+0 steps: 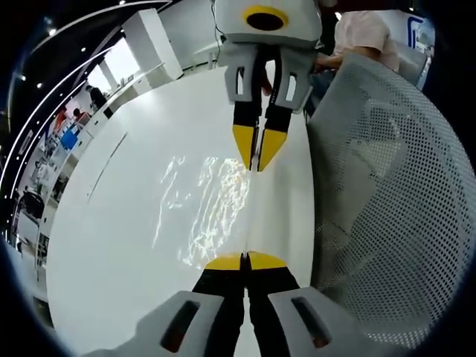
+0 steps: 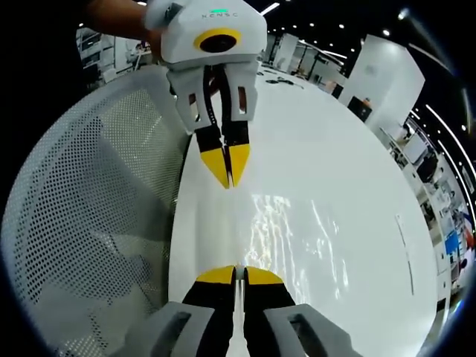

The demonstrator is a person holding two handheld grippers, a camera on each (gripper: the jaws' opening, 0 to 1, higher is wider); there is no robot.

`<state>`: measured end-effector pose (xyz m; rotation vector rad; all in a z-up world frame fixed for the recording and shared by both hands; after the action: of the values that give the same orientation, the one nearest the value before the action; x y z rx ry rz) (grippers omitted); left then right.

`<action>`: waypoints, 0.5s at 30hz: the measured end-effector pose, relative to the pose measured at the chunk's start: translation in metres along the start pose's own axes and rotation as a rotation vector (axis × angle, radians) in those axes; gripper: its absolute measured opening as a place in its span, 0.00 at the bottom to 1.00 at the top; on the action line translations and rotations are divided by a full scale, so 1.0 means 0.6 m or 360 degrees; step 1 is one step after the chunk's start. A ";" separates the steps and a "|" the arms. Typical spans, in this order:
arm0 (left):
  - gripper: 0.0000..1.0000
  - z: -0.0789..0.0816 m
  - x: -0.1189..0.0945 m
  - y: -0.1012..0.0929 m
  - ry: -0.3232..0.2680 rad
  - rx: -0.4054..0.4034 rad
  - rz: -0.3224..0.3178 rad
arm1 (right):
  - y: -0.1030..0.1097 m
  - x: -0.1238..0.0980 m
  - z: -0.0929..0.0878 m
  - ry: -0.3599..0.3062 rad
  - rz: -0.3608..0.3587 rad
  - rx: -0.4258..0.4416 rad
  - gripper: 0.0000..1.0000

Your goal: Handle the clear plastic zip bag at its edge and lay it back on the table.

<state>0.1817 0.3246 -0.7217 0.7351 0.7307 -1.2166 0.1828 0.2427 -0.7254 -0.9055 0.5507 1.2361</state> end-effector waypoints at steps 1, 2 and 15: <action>0.00 0.000 0.000 0.000 0.0001 -0.0006 -0.0003 | 0.000 -0.001 -0.002 0.0004 -0.0001 0.0000 0.00; 0.00 0.000 0.001 0.001 0.0002 -0.0006 -0.0003 | 0.000 -0.003 -0.003 0.0006 -0.0001 -0.0002 0.00; 0.00 0.003 0.001 0.000 0.0014 -0.0011 -0.0010 | -0.005 -0.012 -0.022 0.0033 -0.0012 0.0022 0.00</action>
<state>0.1819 0.3226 -0.7212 0.7334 0.7450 -1.2167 0.1854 0.2279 -0.7262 -0.9089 0.5713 1.2161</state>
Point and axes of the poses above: the point that each gripper's makers call its tool centre point, and the gripper's own axes: x roughly forward along the fingers, y roughly to its left, z roughly out of its top, the point moved 1 cm from there along -x, roughly backward along the fingers, and after that the axes turned 7 degrees about -z, right-handed, at the moved point
